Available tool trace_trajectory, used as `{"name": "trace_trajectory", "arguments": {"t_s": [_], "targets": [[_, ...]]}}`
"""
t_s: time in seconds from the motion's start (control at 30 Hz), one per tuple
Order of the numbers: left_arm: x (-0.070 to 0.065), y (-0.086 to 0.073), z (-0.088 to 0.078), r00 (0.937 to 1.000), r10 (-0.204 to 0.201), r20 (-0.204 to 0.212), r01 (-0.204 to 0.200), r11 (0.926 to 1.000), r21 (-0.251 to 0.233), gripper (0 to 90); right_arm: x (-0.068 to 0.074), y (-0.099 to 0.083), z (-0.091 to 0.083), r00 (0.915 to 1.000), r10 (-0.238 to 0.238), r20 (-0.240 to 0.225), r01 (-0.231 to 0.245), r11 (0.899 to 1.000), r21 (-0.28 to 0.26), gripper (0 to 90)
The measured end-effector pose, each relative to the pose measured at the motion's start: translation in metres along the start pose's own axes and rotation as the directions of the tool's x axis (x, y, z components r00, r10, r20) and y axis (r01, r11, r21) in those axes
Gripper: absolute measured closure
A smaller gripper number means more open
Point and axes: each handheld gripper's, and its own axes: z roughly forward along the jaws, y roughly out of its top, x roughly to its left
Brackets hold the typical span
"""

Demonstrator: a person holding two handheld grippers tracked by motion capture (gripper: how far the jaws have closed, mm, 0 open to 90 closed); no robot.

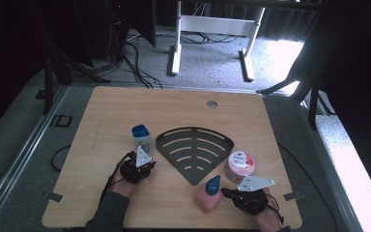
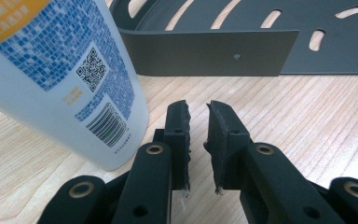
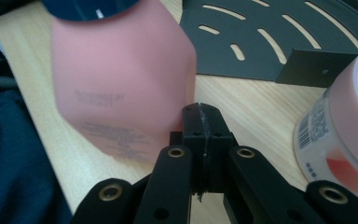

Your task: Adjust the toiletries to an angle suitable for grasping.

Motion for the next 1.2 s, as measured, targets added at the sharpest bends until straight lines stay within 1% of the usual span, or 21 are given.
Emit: {"name": "trace_trajectory", "arguments": {"t_s": [0.17,0.43,0.6,0.63,0.93,1.2], "targets": [[-0.001,0.000,0.001,1.0000,0.001,0.000,-0.001,1.0000,0.002,77.9,0.005,-0.004,-0.006,0.9997,0.001,-0.026,-0.002,1.000,-0.005,90.0],[-0.001,0.000,0.000,1.0000,0.001,0.000,-0.001,1.0000,0.002,77.8,0.014,-0.009,-0.010,0.9985,-0.019,-0.052,0.019,1.000,-0.001,90.0],[-0.001,0.000,0.001,1.0000,0.002,0.000,-0.002,1.0000,0.003,77.6,0.019,-0.013,-0.014,0.9962,-0.029,-0.082,0.028,0.999,-0.015,89.0],[-0.001,0.000,0.001,1.0000,0.003,0.001,-0.003,1.0000,0.003,77.6,0.019,-0.014,-0.014,0.9963,-0.028,-0.081,0.027,0.999,-0.017,88.6],[-0.001,0.000,0.001,1.0000,0.005,0.003,-0.005,1.0000,0.008,77.4,0.018,-0.010,-0.011,0.9937,-0.051,-0.100,0.051,0.999,-0.011,89.4],[-0.002,0.000,0.000,1.0000,0.005,0.007,-0.005,1.0000,0.004,77.4,0.026,0.002,0.002,0.9882,-0.085,-0.127,0.086,0.996,0.000,89.6]]}}
